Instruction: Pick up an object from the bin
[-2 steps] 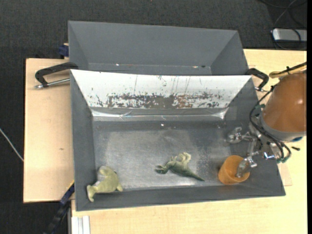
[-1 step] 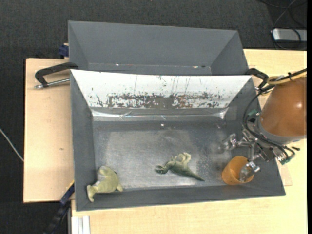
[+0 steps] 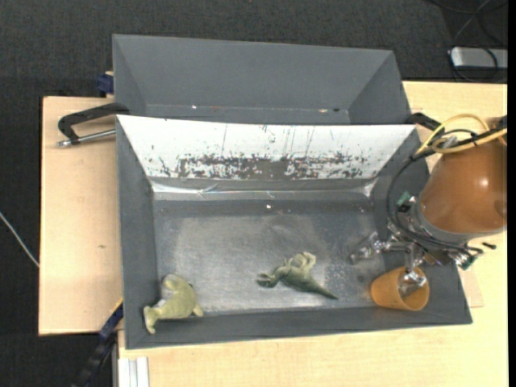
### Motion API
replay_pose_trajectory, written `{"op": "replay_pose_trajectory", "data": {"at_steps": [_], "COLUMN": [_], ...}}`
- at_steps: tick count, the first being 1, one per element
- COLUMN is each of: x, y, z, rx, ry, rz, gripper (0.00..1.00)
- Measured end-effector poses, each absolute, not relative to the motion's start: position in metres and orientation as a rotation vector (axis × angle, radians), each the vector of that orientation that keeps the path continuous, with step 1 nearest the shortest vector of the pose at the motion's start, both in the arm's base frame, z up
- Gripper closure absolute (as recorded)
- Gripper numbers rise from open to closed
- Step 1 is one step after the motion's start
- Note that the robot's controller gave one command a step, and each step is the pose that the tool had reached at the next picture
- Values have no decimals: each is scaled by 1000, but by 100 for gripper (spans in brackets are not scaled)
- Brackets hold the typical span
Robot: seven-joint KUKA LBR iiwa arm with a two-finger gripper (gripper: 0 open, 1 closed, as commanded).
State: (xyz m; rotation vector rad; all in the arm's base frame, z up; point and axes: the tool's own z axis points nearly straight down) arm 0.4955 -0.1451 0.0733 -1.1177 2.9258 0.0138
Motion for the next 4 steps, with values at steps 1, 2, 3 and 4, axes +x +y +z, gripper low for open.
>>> {"op": "replay_pose_trajectory", "data": {"at_steps": [1, 2, 3, 4], "x": [491, 492, 494, 495], "y": [-123, -131, -130, -129], "z": [72, 74, 91, 99], "rx": [-1801, -1801, -1795, -1791], "ry": [2567, 2574, 2571, 2574], "rz": [19, -2, -3, -3], "gripper": [0, 100, 100, 100]}}
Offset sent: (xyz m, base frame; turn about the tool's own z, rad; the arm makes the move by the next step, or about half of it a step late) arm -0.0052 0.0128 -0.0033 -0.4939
